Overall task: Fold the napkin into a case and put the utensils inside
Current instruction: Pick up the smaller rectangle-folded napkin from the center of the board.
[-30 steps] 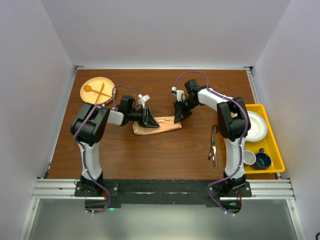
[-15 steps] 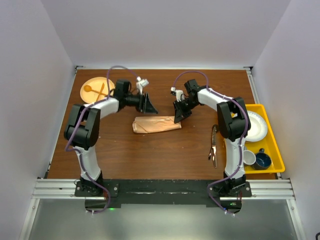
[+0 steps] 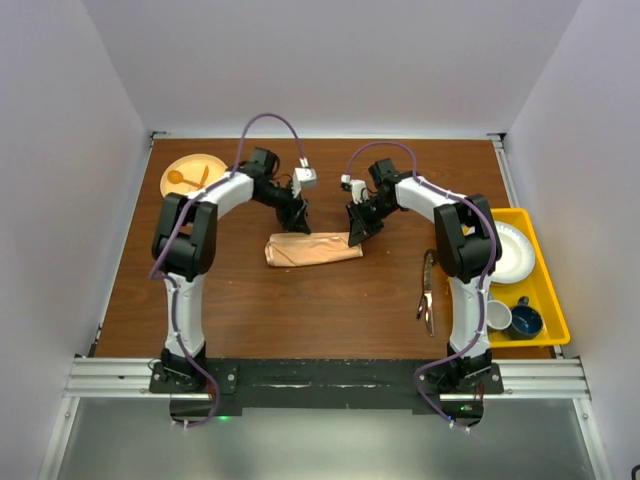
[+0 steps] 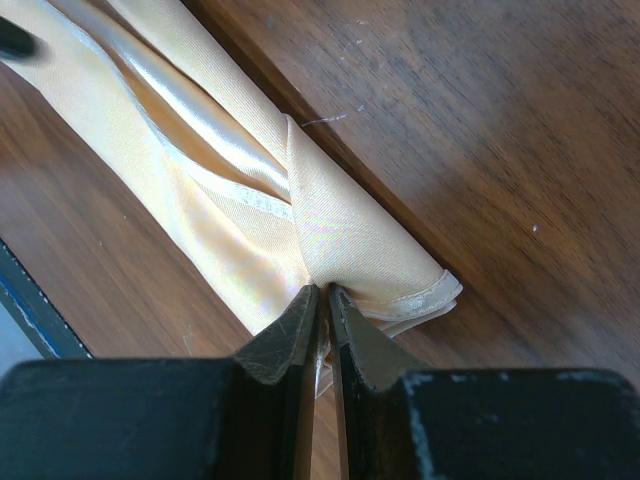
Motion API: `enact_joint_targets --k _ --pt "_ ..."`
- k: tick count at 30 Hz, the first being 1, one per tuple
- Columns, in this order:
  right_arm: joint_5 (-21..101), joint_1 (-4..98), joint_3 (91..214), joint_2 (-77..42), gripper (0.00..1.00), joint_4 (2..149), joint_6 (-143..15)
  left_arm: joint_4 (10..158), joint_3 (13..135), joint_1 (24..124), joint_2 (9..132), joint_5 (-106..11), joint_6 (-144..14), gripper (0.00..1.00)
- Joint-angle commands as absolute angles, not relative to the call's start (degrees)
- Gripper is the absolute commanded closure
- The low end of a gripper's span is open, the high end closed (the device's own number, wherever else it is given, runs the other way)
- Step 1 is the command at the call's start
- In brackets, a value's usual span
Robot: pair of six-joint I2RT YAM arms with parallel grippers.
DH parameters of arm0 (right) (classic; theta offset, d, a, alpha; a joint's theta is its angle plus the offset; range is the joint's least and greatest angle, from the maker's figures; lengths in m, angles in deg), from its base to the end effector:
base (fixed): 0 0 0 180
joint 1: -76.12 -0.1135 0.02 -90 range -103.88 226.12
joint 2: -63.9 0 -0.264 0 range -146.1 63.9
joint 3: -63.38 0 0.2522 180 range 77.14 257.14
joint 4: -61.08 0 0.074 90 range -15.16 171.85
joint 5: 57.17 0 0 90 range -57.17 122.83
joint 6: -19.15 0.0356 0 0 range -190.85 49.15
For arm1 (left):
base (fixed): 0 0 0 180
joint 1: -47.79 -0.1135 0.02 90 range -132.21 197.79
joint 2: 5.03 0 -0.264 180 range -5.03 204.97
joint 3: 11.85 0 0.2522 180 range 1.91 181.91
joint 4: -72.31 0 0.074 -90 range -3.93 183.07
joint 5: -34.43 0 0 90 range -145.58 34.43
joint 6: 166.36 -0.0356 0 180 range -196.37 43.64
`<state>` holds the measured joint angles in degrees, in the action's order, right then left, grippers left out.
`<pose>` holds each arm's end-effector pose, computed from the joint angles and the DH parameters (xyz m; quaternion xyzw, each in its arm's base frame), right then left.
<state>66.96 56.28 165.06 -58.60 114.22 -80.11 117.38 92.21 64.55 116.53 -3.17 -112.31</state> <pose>0.3941 0.1634 0.1471 -0.2774 0.9060 0.3016 0.1060 0.4159 -0.1547 0.1777 0.4808 0.7346 -0.3875 0.2813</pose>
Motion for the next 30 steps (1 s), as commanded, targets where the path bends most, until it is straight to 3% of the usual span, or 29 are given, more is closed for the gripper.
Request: enact_joint_targets --k 1,10,14,20,25,30 --pt "56.65 56.52 162.57 -61.26 0.85 112.73 -84.47 122.45 95.60 66.69 118.71 -4.07 -121.72 0.26" --pt "56.82 56.61 163.10 -61.35 0.85 112.64 -84.56 127.99 98.41 68.80 123.37 -1.52 -123.74 0.27" --pt "56.82 56.52 162.92 -61.17 0.85 112.55 -84.74 128.51 98.76 68.89 124.52 -1.35 -122.77 0.37" --pt "56.91 56.61 162.92 -61.17 0.85 112.46 -84.91 133.00 101.31 68.89 126.45 0.06 -124.27 0.65" --pt "56.73 56.52 162.84 -61.00 0.85 112.20 -85.00 133.18 101.14 68.89 126.63 1.38 -122.69 0.76" --pt "57.52 56.61 163.45 -60.73 0.84 112.29 -84.83 132.39 101.40 68.80 126.10 1.90 -120.93 1.00"
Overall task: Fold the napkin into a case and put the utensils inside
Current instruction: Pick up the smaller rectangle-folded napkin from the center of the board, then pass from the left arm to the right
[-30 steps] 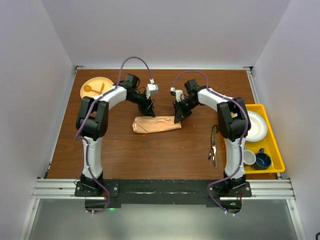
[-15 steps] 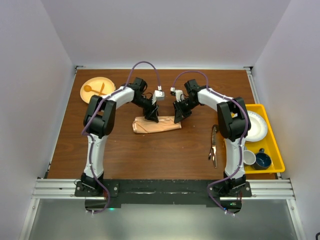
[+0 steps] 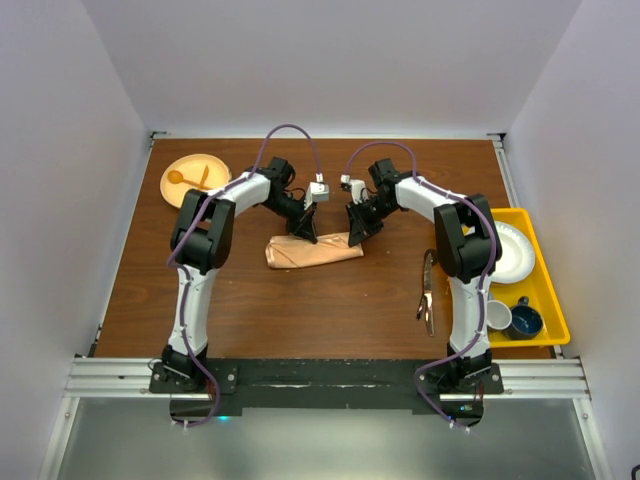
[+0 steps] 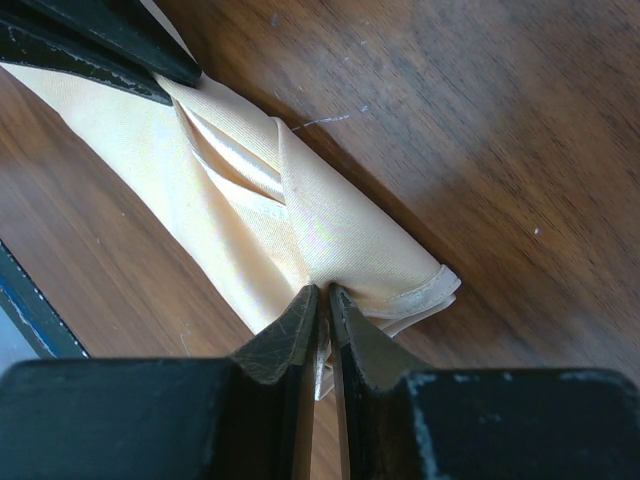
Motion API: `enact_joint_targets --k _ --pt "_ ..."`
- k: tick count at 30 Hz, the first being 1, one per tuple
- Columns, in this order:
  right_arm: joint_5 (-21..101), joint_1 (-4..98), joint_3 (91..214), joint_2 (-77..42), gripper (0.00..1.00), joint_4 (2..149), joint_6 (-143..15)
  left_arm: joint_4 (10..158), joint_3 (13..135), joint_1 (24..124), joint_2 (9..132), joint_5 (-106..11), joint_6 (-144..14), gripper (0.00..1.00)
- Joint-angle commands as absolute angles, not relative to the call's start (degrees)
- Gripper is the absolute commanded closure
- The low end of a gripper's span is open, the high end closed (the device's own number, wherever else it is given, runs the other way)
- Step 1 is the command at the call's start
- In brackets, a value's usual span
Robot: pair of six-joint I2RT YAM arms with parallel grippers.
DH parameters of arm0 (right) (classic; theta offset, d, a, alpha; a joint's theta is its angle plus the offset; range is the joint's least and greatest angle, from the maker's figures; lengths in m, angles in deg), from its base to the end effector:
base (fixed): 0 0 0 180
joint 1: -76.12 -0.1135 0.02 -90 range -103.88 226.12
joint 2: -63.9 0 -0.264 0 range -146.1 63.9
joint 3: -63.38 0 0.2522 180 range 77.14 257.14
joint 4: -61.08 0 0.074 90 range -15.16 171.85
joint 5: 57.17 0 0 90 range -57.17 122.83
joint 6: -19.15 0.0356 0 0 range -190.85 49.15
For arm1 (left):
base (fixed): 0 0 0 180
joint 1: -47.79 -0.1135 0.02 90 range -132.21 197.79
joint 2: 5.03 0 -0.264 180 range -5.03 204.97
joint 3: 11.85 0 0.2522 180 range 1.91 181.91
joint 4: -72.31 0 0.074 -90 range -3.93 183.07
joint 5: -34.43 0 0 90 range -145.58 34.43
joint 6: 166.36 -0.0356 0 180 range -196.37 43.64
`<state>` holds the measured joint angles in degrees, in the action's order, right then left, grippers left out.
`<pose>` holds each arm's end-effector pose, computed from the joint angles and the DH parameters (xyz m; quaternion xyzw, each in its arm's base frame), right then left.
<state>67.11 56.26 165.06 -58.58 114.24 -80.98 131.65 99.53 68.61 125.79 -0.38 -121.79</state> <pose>0.3940 0.1636 0.1473 -0.2845 0.9034 0.3021 0.1081 0.4091 -0.1868 0.1368 0.5199 0.7139 -0.4319 0.1829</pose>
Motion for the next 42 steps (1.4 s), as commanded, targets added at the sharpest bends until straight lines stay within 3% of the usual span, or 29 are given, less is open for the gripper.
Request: enact_joint_targets --k 1,13,19,26,42 --pt "58.05 56.52 163.63 -60.47 0.82 112.29 -84.74 132.47 101.31 68.71 125.49 1.82 -120.66 1.00" --pt "71.57 59.42 174.60 -55.55 0.38 116.59 -78.32 124.23 95.61 69.06 114.42 -8.36 -120.13 1.00" --pt "72.73 60.12 183.39 -56.60 0.16 122.30 -89.64 118.16 88.93 70.56 107.56 -11.27 -125.58 1.00" --pt "76.86 58.81 195.96 -63.28 0.15 133.11 -102.73 115.60 84.97 71.79 103.95 -11.37 -130.94 1.00" --pt "80.47 50.99 187.10 -62.32 0.19 131.29 -106.01 114.19 83.30 72.84 102.46 -9.61 -133.32 1.00"
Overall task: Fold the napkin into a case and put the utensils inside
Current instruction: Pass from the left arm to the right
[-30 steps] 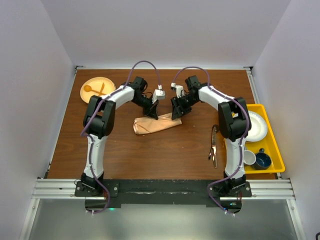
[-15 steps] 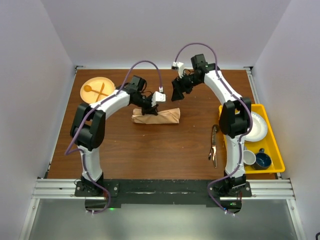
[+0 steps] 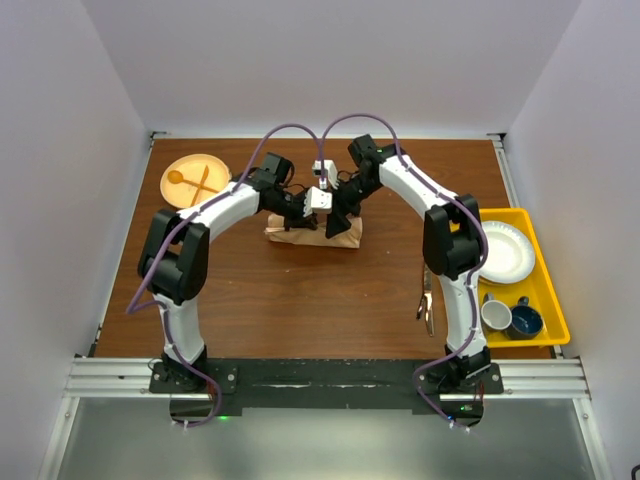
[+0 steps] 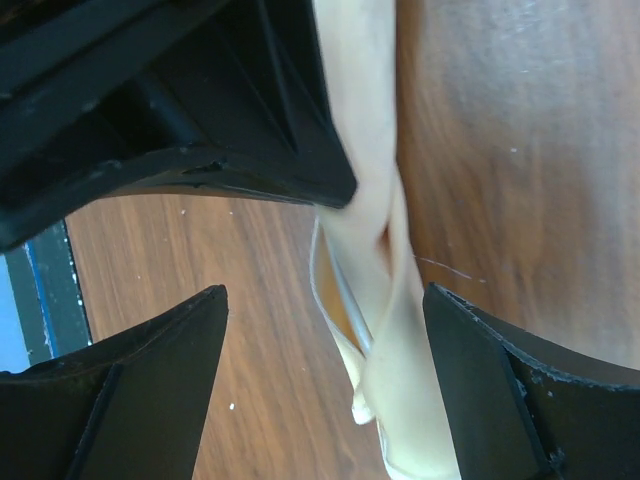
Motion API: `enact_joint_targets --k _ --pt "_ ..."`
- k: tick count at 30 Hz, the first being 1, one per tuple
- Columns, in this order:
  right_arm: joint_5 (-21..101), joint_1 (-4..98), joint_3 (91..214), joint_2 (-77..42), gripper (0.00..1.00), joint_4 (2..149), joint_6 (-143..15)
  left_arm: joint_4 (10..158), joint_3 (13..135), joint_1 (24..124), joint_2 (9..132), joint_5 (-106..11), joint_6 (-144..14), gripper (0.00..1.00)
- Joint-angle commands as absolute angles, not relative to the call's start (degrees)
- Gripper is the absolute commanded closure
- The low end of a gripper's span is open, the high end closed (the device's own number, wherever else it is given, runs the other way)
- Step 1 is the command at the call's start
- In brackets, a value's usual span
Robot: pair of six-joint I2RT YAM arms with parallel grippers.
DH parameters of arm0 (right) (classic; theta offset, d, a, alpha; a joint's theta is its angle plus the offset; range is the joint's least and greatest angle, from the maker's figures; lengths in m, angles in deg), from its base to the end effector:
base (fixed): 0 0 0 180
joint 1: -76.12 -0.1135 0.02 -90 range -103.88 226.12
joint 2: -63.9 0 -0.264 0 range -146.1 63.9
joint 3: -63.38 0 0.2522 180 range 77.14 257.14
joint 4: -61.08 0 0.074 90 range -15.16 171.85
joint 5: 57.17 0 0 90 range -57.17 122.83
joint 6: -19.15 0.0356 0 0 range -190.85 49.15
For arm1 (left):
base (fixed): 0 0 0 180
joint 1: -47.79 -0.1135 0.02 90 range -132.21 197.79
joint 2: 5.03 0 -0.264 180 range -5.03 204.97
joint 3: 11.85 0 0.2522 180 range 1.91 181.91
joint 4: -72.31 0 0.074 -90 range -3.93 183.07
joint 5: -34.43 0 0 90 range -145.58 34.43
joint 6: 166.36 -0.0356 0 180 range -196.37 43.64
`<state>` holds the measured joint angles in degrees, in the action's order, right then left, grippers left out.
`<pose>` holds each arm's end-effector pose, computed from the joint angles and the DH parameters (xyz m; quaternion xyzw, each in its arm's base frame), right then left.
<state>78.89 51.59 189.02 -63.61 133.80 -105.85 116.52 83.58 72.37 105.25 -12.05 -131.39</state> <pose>0.4070 0.2139 0.2195 -0.4983 0.7656 0.3748 0.1582 0.3596 -0.1914 0.2109 0.6490 0.6243 -0.2797 0.3329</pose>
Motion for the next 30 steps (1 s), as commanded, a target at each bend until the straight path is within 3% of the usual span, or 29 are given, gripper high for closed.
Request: enact_joint_targets --k 1,6,13,23,30 --pt "80.29 50.81 186.57 -62.23 0.20 130.40 -105.57 114.37 83.30 72.84 102.46 -9.35 -133.41 1.00" --pt "78.97 50.19 185.25 -62.75 0.25 126.79 -103.28 114.63 83.30 73.11 102.20 -9.26 -133.58 1.00" --pt "78.36 49.93 184.90 -63.11 0.44 124.15 -101.70 114.72 83.21 73.37 102.28 -8.82 -133.49 1.00" --pt "77.30 49.40 180.51 -61.97 0.53 119.59 -100.73 114.54 83.38 73.46 102.46 -8.38 -133.23 1.00" --pt "77.04 49.40 179.71 -61.17 0.82 118.79 -100.64 114.89 83.12 73.37 102.46 -8.73 -133.49 1.00"
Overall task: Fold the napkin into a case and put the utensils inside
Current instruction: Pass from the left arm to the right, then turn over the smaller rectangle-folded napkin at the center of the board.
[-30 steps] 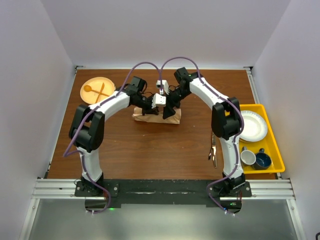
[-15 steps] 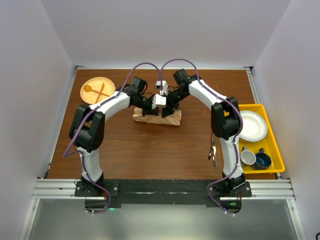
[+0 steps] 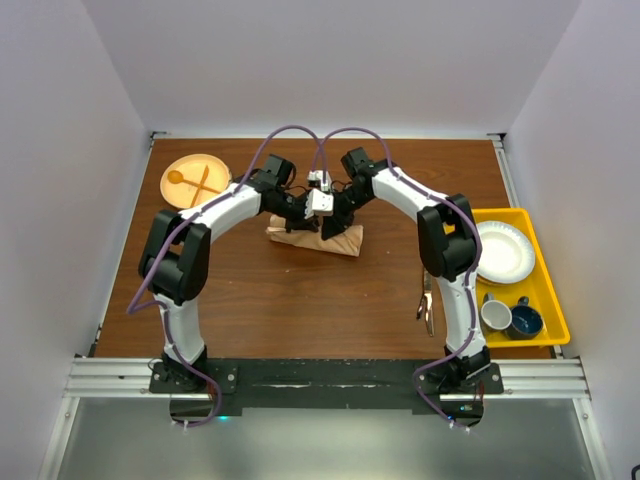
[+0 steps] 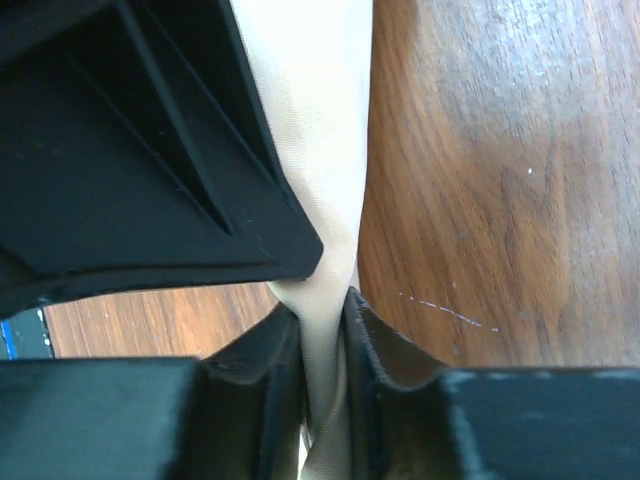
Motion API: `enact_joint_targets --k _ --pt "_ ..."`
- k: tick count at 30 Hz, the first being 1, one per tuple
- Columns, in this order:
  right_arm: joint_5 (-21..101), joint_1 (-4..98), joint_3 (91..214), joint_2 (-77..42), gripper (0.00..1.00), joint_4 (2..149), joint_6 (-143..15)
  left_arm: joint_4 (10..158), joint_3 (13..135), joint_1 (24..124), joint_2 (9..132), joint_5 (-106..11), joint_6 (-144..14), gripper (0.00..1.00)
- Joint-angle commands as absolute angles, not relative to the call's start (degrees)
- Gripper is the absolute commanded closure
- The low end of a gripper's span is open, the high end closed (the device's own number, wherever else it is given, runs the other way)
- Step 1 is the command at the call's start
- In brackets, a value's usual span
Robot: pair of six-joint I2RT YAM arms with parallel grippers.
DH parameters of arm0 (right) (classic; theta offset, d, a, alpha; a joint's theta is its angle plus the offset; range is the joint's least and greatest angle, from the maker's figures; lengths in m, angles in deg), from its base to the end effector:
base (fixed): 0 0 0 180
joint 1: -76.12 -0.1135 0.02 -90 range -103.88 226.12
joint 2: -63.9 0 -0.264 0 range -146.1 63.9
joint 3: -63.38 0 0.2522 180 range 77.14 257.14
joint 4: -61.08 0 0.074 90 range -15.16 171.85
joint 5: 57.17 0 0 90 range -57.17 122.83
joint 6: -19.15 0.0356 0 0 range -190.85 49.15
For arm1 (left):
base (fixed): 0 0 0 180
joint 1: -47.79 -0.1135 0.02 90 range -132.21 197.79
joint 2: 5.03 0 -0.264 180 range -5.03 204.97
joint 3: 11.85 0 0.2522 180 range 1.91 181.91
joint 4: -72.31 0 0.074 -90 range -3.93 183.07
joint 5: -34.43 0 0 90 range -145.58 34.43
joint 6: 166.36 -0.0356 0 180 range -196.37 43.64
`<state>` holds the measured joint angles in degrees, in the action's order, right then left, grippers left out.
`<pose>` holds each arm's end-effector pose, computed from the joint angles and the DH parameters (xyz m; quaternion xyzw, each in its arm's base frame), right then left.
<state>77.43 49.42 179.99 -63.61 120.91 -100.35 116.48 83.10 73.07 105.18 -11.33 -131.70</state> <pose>0.4008 0.2296 0.1814 -0.4857 0.7747 0.3702 0.1639 0.3557 -0.1955 0.2092 0.6538 0.6172 -0.2875 0.3301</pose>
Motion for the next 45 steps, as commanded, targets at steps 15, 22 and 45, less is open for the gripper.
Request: enact_joint_targets --k 15,22,45 --pt "67.73 50.46 181.39 -56.52 1.00 116.69 -101.87 110.77 85.23 64.17 93.41 -6.97 -111.75 0.04" --pt "56.57 49.58 178.49 -54.32 1.00 104.58 -102.14 102.51 81.46 54.74 84.98 -11.53 -96.59 0.00" --pt "34.06 35.87 148.78 -44.56 0.87 81.44 -116.73 101.54 71.17 48.15 79.08 -15.85 -91.13 0.00"
